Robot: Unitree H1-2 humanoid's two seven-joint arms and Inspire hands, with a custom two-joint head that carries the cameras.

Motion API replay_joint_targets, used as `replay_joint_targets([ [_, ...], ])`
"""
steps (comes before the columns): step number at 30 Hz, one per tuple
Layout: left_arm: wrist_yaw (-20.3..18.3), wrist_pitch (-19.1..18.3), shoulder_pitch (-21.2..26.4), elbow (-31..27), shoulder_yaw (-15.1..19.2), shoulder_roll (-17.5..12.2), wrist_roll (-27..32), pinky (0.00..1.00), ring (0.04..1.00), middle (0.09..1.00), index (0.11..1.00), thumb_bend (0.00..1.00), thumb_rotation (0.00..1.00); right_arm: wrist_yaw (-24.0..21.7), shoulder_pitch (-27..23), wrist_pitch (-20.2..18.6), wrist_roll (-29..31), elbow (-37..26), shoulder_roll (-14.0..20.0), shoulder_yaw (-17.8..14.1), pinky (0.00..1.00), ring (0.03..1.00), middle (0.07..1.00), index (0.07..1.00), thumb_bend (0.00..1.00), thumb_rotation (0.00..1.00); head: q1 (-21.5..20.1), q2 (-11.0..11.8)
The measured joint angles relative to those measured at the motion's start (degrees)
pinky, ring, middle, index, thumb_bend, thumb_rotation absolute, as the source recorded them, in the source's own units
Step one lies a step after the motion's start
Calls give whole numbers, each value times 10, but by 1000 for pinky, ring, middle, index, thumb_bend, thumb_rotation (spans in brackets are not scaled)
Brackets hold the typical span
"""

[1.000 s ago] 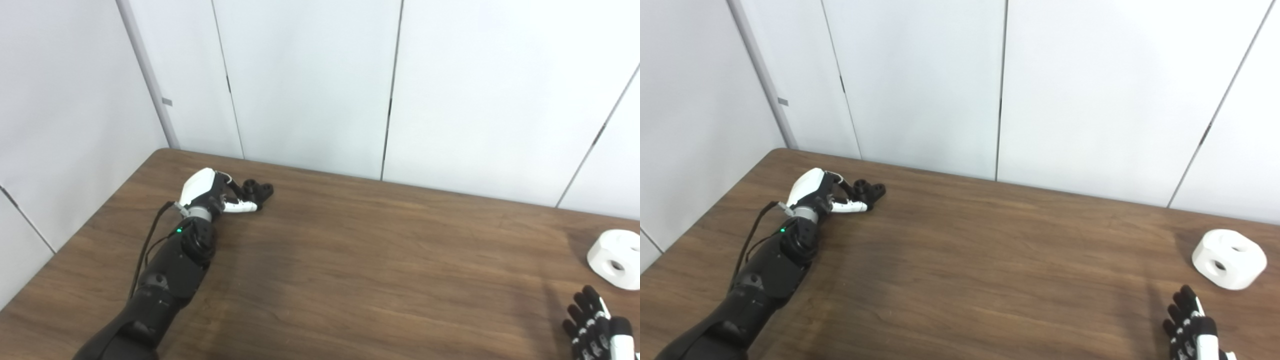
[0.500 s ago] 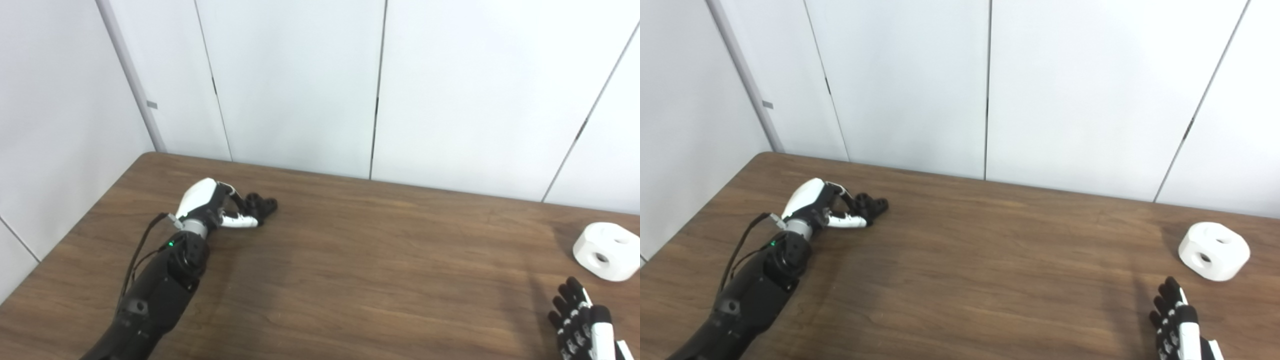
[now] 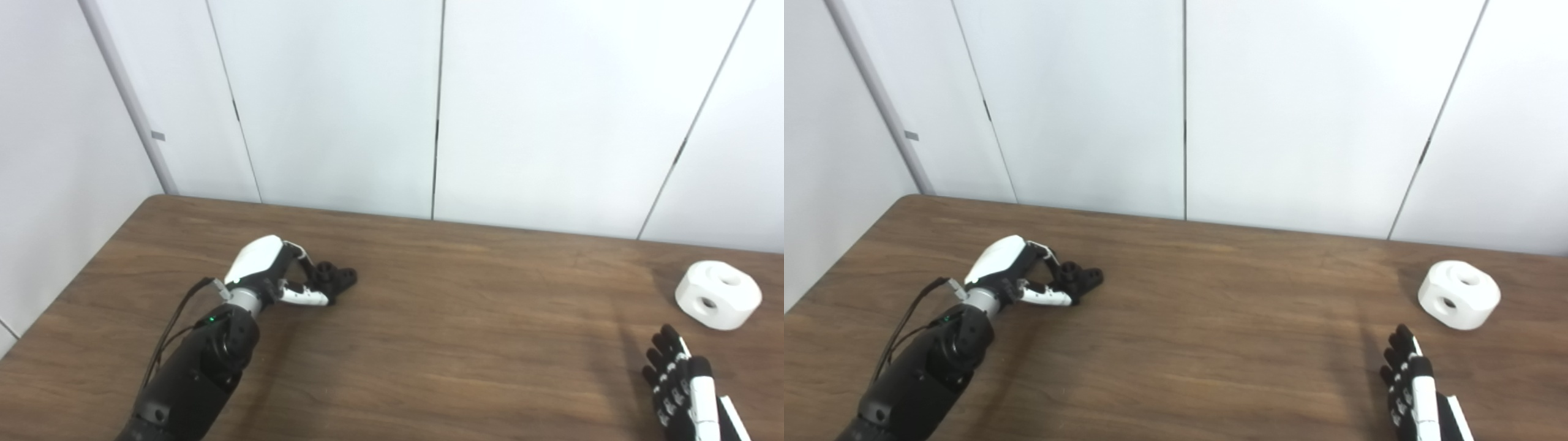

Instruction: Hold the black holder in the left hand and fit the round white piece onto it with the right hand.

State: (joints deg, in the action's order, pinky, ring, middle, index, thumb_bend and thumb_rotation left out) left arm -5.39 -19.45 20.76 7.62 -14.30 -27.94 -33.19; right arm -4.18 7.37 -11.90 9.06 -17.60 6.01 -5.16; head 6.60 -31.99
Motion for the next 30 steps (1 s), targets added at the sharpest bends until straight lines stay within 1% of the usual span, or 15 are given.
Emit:
replay_joint_targets([
  [6,-21,1,-18,-50,-22,16,-12,981,920,806,487,520,47,2,-3,0,-7,1,-8,6,1000,1000,1000,1000,559,1000,-14,-7],
  [7,-24,1,-22,-59,-24,20,-13,976,920,806,487,520,47,2,-4,0,-7,1,-9,7,1000,1000,1000,1000,559,1000,-22,-11],
  [13,-34,4,-46,-104,-45,42,-30,976,912,796,486,521,48,8,-10,0,-16,1,-17,12,1000,1000,1000,1000,556,1000,-38,-24],
  [15,-36,5,-51,-112,-48,48,-34,980,913,796,486,521,48,12,-12,-2,-22,0,-20,14,1000,1000,1000,1000,560,1000,-40,-25],
  [22,-51,5,-72,-150,-65,60,-51,969,911,799,486,521,49,21,-20,-13,-38,-5,-29,25,1000,993,988,1000,579,1000,-75,-48],
  [24,-55,5,-79,-161,-68,64,-54,967,908,793,486,521,49,24,-21,-16,-41,-13,-32,27,1000,994,986,1000,590,1000,-77,-49],
  [26,-55,6,-87,-169,-71,68,-57,970,907,791,486,521,48,26,-23,-19,-46,-22,-34,30,1000,991,983,1000,595,1000,-87,-56],
  [30,-55,15,-104,-187,-78,74,-72,962,902,790,486,522,49,31,-28,-38,-52,-39,-41,32,1000,985,981,1000,596,1000,-105,-71],
])
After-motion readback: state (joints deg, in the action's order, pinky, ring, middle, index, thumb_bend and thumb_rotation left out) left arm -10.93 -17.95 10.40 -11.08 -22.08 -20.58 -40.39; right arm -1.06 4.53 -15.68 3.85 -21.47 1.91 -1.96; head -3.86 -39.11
